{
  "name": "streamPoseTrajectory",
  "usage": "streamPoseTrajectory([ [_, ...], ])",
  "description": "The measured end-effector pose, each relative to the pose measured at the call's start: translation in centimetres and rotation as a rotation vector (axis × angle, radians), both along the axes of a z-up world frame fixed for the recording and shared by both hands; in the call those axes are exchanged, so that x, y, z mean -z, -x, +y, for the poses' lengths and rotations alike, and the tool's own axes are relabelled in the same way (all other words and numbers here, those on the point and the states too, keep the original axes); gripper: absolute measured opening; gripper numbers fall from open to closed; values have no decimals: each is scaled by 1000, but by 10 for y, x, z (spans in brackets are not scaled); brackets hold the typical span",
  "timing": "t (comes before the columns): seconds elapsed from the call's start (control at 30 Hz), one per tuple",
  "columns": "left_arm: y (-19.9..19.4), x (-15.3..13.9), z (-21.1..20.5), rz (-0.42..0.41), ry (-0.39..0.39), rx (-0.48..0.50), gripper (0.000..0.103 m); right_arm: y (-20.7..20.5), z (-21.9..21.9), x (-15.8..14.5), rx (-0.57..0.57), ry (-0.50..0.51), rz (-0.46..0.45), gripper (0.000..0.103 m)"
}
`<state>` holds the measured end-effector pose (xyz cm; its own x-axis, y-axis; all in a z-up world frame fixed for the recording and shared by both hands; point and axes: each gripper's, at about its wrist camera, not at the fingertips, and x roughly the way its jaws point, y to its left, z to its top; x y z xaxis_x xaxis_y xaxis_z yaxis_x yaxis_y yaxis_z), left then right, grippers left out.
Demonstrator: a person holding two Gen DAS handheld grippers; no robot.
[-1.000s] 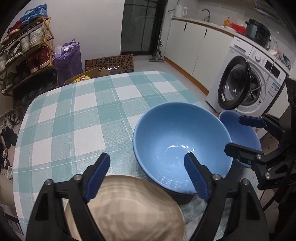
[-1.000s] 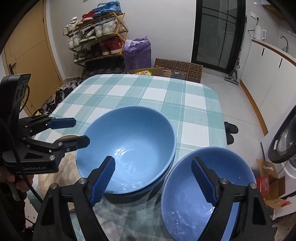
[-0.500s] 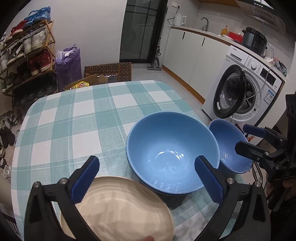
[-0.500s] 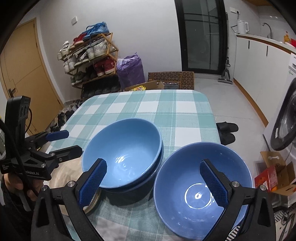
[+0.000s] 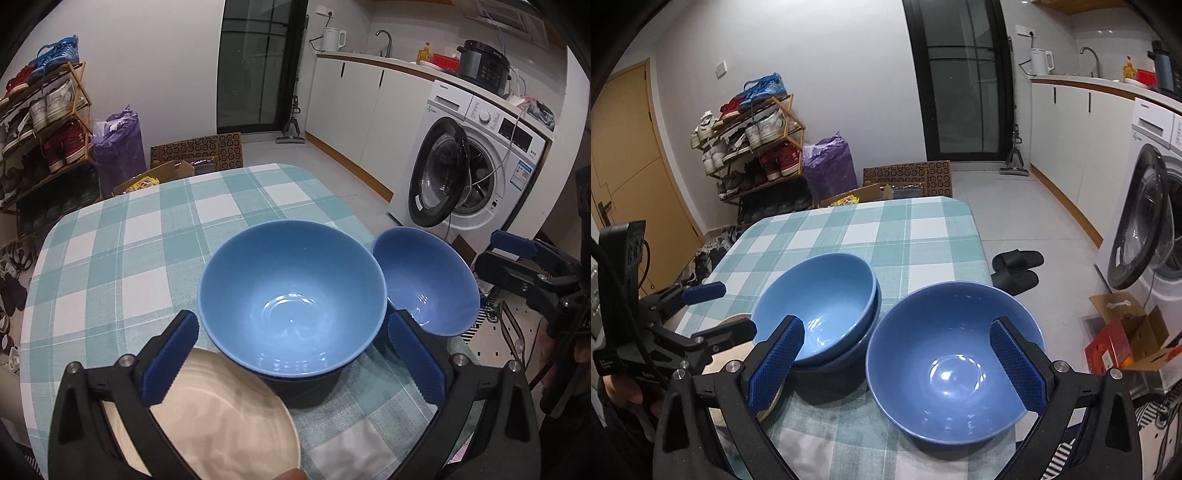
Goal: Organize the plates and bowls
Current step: 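Move both tools to the rim of the remaining blue bowl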
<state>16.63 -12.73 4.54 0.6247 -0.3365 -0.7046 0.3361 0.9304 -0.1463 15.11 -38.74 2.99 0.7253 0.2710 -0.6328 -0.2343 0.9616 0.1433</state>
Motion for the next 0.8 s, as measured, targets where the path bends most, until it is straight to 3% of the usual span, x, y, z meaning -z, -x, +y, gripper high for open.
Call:
streamPoseTrajectory([
  [0.6,18,4,-39,13,40,100,101,36,-57,6,108,-13,7,102],
  [0.8,23,6,-54,19,57,134,94,40,-72,16,144,-40,27,102],
])
